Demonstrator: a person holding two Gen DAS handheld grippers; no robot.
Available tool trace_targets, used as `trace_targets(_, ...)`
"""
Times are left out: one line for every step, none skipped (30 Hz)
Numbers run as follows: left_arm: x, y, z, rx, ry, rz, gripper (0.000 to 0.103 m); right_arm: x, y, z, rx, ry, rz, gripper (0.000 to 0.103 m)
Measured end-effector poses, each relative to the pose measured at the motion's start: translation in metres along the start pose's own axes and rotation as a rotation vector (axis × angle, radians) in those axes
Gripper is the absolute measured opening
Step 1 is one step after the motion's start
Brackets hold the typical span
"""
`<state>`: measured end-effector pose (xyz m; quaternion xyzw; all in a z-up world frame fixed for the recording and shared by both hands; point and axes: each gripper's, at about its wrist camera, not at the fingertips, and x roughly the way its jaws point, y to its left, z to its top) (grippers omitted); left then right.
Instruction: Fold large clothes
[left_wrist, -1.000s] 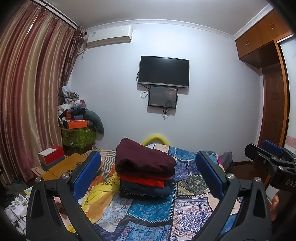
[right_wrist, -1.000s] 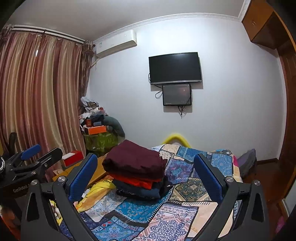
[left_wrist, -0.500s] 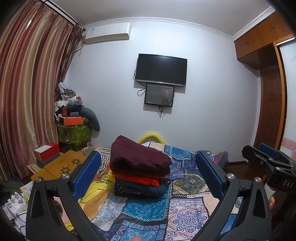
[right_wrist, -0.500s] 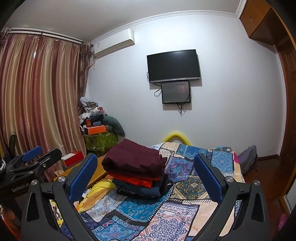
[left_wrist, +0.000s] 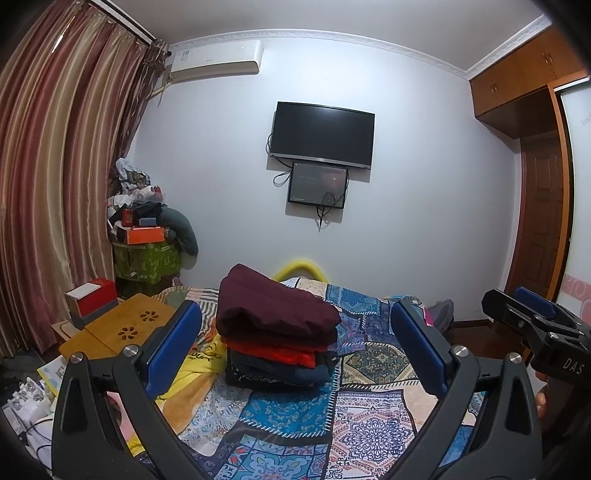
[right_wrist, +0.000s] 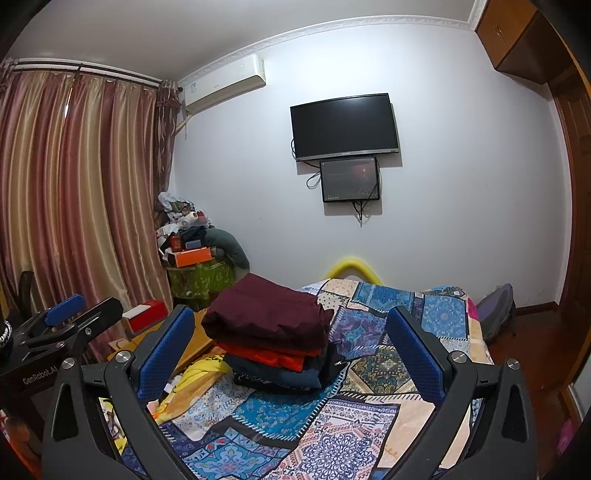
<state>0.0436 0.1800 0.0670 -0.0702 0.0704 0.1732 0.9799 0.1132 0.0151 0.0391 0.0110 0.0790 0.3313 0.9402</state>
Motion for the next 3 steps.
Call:
trace_targets(0.0002,0.0001,-0.0004,0.000,0.001,0.001,0.103,0.0005,0.0001,-0.0008,0.001,0.001,0.000,0.103)
trace_targets(0.0003,0.0003,-0.0008,0.001,0.002,0.001,0.103,0.0011,0.0000,-0.0010,0.003,0.003,0.001,0.103)
trace_targets(-0.0001,0.0012,-0.0015,0.001,0.002,0.001,0.103,0.0017,0.0000,-0.0009,0.004,0.004,0.002,0.103)
